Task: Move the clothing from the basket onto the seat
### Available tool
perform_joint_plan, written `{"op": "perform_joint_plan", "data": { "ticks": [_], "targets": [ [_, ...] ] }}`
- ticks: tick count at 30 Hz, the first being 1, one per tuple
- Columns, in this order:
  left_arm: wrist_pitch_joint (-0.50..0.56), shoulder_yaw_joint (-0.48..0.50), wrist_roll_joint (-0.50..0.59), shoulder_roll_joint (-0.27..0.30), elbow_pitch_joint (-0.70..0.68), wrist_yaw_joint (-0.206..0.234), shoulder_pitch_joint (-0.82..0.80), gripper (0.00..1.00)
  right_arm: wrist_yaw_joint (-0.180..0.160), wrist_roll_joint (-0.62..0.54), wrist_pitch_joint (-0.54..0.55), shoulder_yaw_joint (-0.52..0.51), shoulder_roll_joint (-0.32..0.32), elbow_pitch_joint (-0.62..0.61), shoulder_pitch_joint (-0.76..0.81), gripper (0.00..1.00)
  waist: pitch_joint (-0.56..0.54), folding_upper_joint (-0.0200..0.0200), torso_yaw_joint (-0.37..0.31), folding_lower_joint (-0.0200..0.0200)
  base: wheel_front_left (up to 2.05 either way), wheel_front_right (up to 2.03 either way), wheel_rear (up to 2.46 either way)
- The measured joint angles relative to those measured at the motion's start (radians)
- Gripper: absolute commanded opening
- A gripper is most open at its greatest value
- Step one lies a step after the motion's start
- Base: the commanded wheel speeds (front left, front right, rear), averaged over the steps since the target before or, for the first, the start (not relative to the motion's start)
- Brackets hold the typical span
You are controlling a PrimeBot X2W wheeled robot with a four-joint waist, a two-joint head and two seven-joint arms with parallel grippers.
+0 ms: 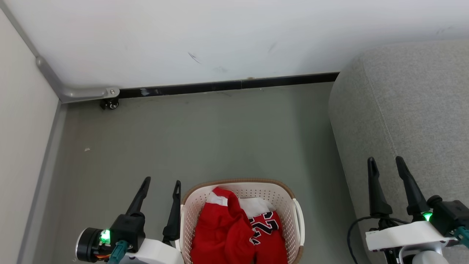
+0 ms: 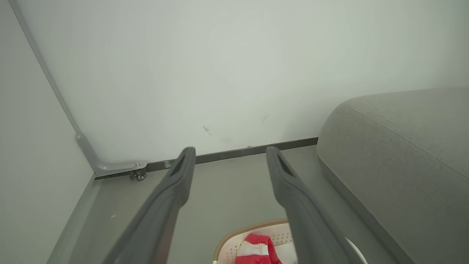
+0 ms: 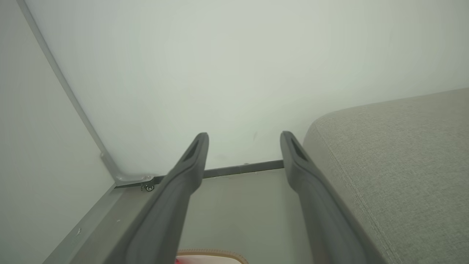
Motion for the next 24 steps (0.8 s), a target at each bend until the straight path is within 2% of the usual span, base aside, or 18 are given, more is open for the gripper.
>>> {"op": "perform_joint_plan", "data": {
  "ticks": [13, 24],
  "targets": [
    [0.000, -0.020, 0.016, 0.004, 0.076, -0.025, -0.081, 1.00, 0.000, 0.001, 0.000, -0.039, 0.000, -0.070, -0.002, 1.00, 0.090, 0.0000, -0.025, 0.0000, 0.00, 0.00, 0.00],
    [0.000, -0.026, 0.035, 0.004, 0.124, -0.026, -0.148, 1.00, 0.000, 0.002, 0.000, -0.042, 0.000, -0.125, -0.044, 1.00, 0.184, 0.0000, -0.056, 0.0000, 0.00, 0.00, 0.00]
  ]
}}
